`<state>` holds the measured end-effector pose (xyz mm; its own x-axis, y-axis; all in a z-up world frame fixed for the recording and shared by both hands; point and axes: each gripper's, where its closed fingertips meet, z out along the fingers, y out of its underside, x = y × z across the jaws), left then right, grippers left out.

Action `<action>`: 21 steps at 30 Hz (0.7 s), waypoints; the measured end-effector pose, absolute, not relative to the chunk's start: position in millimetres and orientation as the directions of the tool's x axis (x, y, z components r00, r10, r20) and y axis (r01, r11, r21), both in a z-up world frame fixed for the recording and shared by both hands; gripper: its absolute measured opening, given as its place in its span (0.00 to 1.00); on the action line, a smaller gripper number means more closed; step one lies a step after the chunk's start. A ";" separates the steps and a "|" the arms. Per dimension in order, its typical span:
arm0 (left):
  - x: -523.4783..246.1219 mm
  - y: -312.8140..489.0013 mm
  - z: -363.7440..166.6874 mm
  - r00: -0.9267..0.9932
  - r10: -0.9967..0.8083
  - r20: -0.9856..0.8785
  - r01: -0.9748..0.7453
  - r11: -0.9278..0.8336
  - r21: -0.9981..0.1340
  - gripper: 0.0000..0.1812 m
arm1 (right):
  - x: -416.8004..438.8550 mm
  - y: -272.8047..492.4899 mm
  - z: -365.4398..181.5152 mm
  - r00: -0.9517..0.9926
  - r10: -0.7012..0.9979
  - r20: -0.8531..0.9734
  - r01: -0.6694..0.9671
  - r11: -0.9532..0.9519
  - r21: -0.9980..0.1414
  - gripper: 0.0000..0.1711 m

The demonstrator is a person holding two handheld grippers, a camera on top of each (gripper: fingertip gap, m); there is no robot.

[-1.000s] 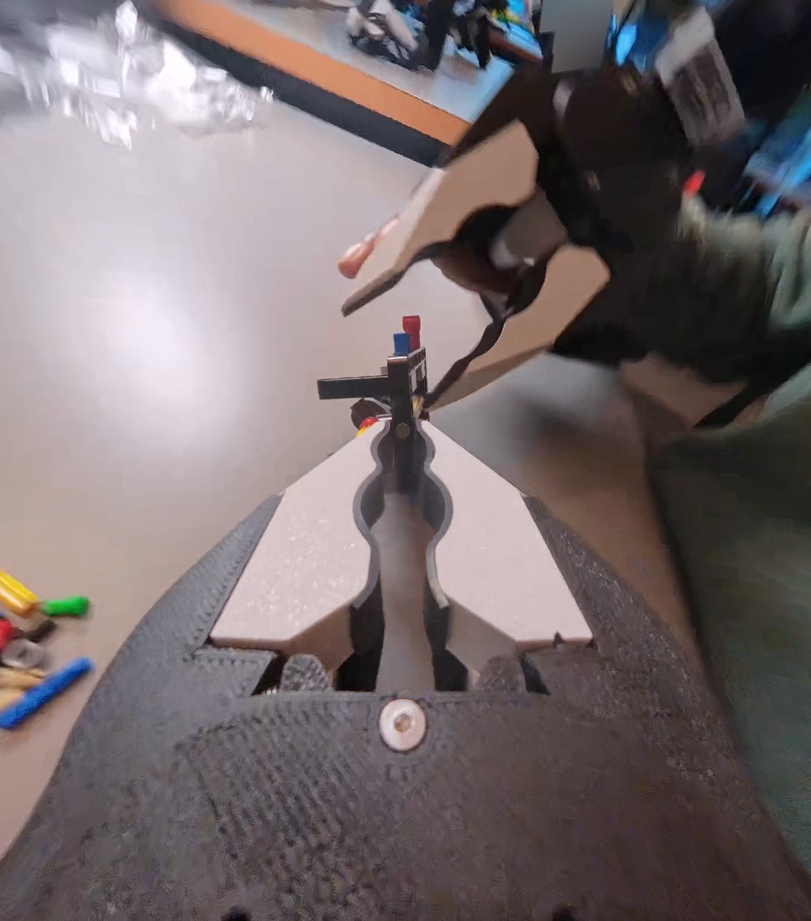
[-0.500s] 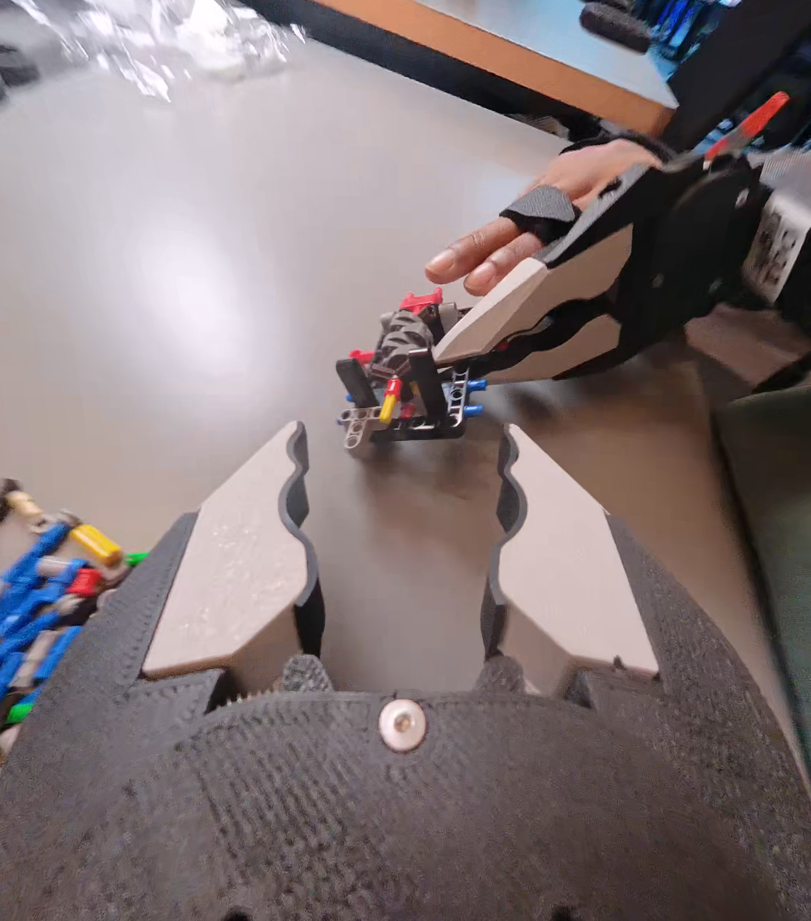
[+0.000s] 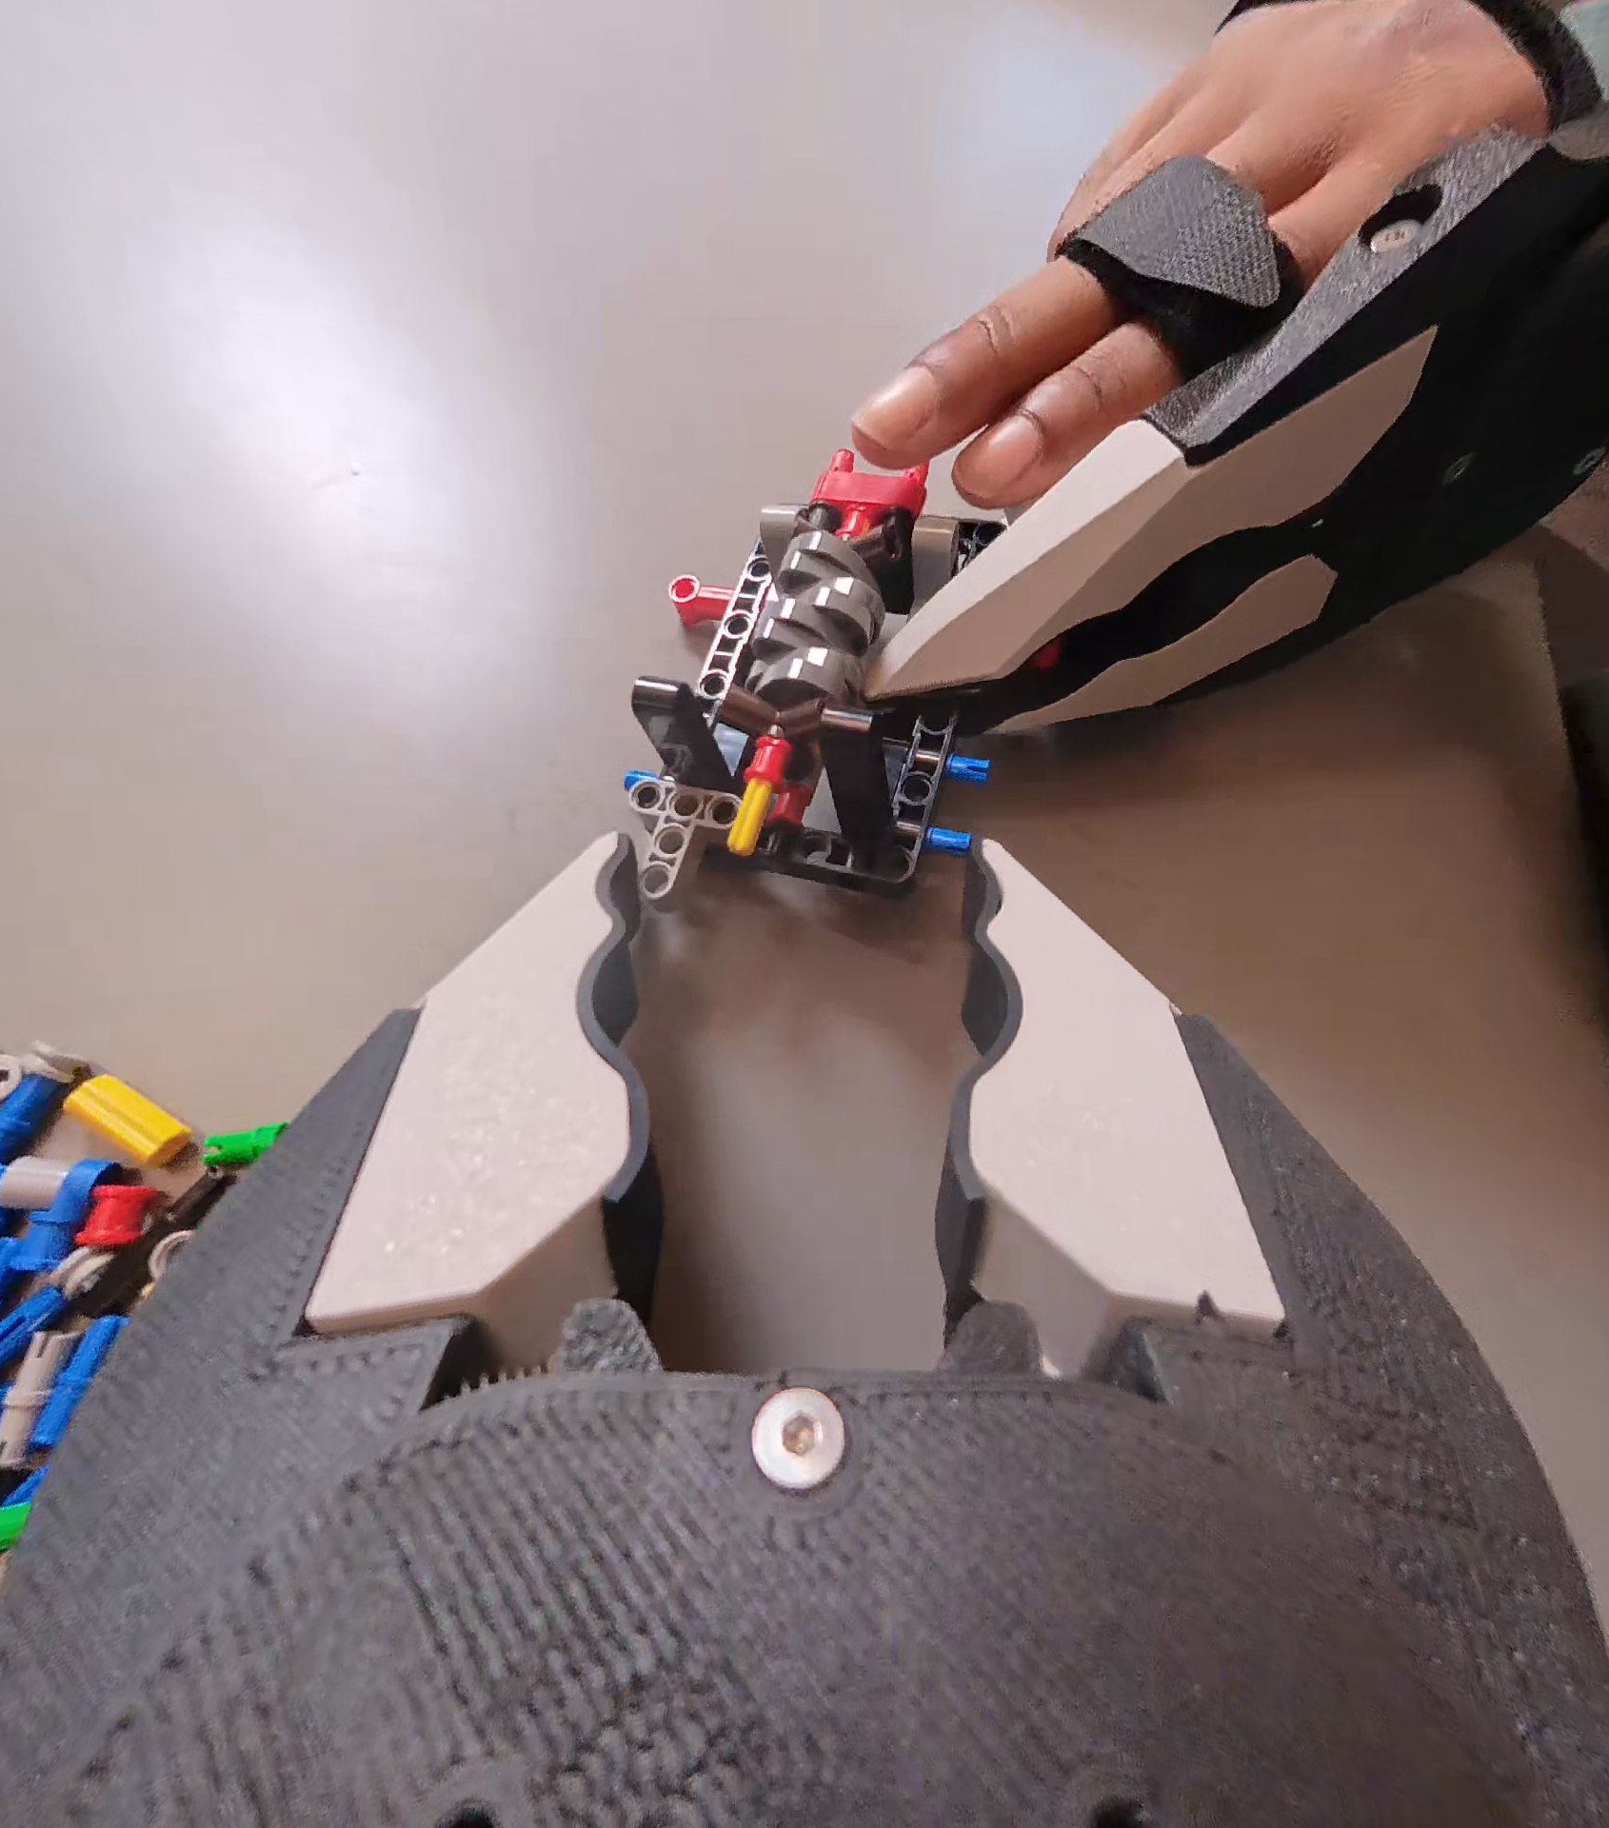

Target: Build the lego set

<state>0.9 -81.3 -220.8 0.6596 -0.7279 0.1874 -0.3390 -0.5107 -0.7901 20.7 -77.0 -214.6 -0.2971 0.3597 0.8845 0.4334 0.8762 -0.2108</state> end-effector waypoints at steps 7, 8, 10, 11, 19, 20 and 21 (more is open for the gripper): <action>-2.4 -79.5 -226.5 0.688 -0.723 0.058 -0.422 -0.464 -0.779 0.36 | 32.1 -89.3 -208.2 -0.304 0.633 0.712 0.472 0.749 -0.465 0.23; -2.5 -79.6 -226.7 0.689 -0.723 0.052 -0.426 -0.462 -0.778 0.36 | 34.3 -87.9 -206.4 -0.286 0.686 0.669 0.493 0.704 -0.511 0.24; -1.6 -81.9 -227.0 0.682 -0.729 0.060 -0.428 -0.463 -0.776 0.36 | 38.3 -76.2 -202.4 -0.213 0.768 0.604 0.551 0.605 -0.575 0.24; -0.3 -85.0 -227.0 0.672 -0.736 0.079 -0.423 -0.469 -0.775 0.39 | 40.7 -73.0 -202.7 -0.196 0.801 0.566 0.568 0.563 -0.600 0.24; -5.9 -80.7 -218.1 0.649 -0.752 0.114 -0.385 -0.454 -0.804 0.47 | 47.8 -55.1 -210.1 -0.153 0.894 0.421 0.632 0.416 -0.653 0.27; -4.4 -78.9 -220.1 0.643 -0.759 0.107 -0.397 -0.449 -0.801 0.47 | 46.5 -53.4 -212.0 -0.162 0.898 0.410 0.636 0.413 -0.652 0.27; -2.7 -78.2 -222.7 0.636 -0.766 0.098 -0.416 -0.446 -0.793 0.46 | 44.9 -51.5 -213.1 -0.169 0.903 0.396 0.636 0.407 -0.655 0.27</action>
<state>-2.7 -78.2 -222.7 0.6355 -0.7659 0.0976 -0.4157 -0.4459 -0.7927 44.9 -51.5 -213.1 -0.1689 0.9026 0.3960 0.6364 0.4067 -0.6555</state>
